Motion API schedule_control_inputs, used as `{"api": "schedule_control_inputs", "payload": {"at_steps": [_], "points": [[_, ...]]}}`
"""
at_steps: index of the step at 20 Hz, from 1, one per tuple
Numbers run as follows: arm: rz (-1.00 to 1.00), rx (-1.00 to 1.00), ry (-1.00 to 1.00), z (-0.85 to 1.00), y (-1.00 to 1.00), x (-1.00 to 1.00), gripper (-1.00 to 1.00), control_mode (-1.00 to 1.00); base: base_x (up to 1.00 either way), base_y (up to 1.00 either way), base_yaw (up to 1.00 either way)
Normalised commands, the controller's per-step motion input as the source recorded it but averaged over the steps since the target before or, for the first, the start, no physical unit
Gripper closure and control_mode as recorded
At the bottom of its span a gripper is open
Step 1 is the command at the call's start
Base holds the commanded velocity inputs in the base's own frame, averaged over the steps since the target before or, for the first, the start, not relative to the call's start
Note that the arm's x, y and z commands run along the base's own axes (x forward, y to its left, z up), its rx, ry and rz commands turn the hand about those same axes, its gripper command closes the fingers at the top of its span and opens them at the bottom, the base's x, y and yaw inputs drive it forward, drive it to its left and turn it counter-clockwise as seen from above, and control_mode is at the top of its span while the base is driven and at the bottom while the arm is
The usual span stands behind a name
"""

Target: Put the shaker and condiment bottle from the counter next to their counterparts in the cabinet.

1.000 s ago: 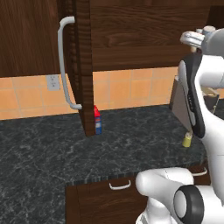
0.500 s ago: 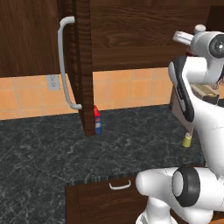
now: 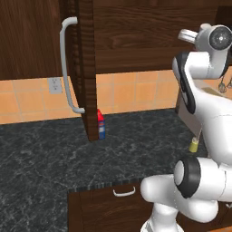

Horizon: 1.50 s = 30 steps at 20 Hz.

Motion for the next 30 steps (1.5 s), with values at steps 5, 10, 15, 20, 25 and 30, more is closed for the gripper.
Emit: {"api": "schedule_control_inputs", "payload": {"at_steps": [5, 10, 15, 20, 25, 30], "points": [[0.00, 0.00, 0.14, 0.00, -0.16, 0.41, 1.00, -1.00, 0.00, 0.00, 0.00], [0.00, 0.00, 0.05, -0.02, -0.18, 0.38, 1.00, -1.00, 0.00, 0.00, 0.00], [0.00, 0.00, 0.00, -0.23, -0.28, 0.24, 1.00, -1.00, 0.00, 0.00, 0.00], [0.00, 0.00, 0.00, -0.15, -0.17, 0.08, 1.00, -1.00, 0.00, 0.00, 0.00], [0.00, 0.00, 0.05, 0.00, 0.00, 0.20, 1.00, -1.00, 0.00, 0.00, 0.00], [0.04, 0.05, 0.13, 0.00, -0.05, 0.31, 1.00, -1.00, 0.00, 0.00, 0.00]]}}
